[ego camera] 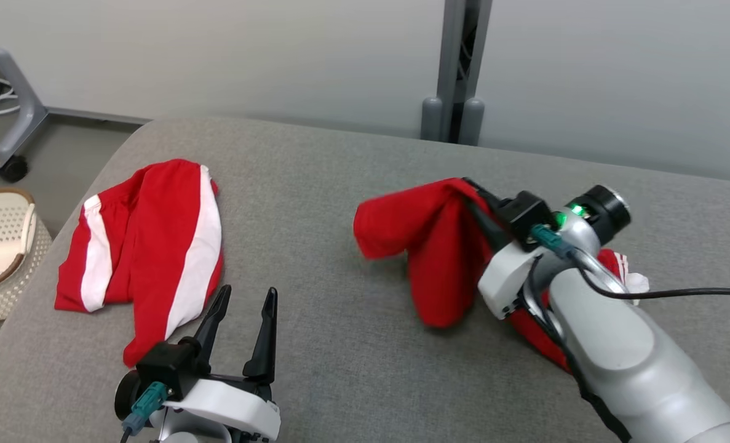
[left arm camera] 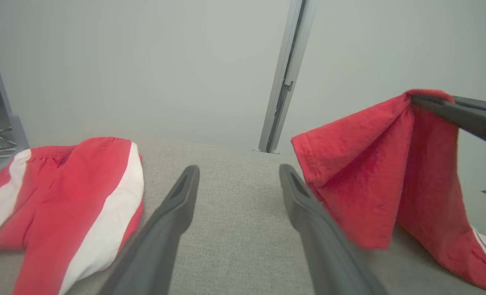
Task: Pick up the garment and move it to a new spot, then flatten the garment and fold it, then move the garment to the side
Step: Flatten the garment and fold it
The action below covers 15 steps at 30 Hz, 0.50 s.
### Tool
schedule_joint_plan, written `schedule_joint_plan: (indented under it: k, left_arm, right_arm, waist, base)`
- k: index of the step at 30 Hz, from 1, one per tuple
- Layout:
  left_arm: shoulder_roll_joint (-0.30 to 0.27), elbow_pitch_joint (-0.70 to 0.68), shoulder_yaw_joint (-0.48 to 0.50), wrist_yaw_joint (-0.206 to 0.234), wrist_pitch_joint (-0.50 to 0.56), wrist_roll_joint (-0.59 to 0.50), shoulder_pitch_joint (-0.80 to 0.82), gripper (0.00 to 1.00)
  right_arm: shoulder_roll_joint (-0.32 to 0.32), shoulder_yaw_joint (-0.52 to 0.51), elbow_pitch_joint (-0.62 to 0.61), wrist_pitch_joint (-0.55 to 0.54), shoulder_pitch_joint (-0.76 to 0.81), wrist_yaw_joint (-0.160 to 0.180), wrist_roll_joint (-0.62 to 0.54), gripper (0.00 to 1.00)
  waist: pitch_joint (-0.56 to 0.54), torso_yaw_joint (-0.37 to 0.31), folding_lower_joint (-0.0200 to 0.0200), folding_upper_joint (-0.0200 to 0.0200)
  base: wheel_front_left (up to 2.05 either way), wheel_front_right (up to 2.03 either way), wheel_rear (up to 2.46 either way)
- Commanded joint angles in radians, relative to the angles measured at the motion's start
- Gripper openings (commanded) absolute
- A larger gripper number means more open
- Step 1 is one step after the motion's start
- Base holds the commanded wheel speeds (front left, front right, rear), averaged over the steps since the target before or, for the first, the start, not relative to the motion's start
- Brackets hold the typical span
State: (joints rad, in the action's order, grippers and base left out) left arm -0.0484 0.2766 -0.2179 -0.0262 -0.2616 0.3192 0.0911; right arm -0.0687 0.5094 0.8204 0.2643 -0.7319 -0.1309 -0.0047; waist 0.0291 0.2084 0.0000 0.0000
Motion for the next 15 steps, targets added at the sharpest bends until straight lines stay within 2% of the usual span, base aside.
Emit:
schedule_joint_plan:
  k: [1,2,8,9,10,11,15]
  left_arm:
    - [-0.004,0.001,-0.002,0.0,-0.003,0.009,0.014,1.0]
    - [-0.004,0.001,-0.002,0.0,-0.003,0.009,0.014,1.0]
    - [-0.004,0.003,-0.016,0.008,-0.003,0.026,0.028,1.0]
    - [-0.004,0.003,-0.018,0.008,-0.003,0.027,0.027,1.0]
    - [-0.004,0.004,-0.02,0.009,-0.003,0.027,0.028,1.0]
    - [-0.003,0.004,-0.021,0.01,-0.003,0.03,0.029,1.0]
    - [-0.004,0.005,-0.015,0.016,-0.003,0.033,0.021,1.0]
  right_arm:
    - [0.001,0.026,-0.002,0.002,-0.023,0.0,0.024,0.0]
    - [0.001,0.026,-0.002,0.002,-0.023,0.0,0.024,0.0]
    - [0.014,0.173,0.035,0.002,-0.039,0.0,0.109,0.0]
    - [0.015,0.199,0.039,0.002,-0.044,0.0,0.125,0.24]
    - [0.016,0.224,0.037,0.002,-0.048,0.0,0.14,0.58]
    - [0.016,0.244,0.036,0.002,-0.047,0.0,0.164,1.0]
    - [0.015,0.298,0.047,0.002,-0.057,0.0,0.232,1.0]
  waist:
    - [0.022,0.023,0.0,0.0]
    - [0.022,0.023,0.0,0.0]
    - [0.041,0.058,0.0,0.0]
    - [0.042,0.061,0.0,0.0]
    - [0.042,0.063,0.0,0.0]
    - [0.042,0.065,0.0,0.0]
    - [0.029,0.056,0.0,0.0]
  base:
    - [0.0,0.0,0.0]
    - [0.0,0.0,0.0]
    - [0.0,0.0,0.0]
    - [0.0,0.0,0.0]
    - [0.0,0.0,0.0]
    - [0.0,0.0,0.0]
    - [0.0,0.0,0.0]
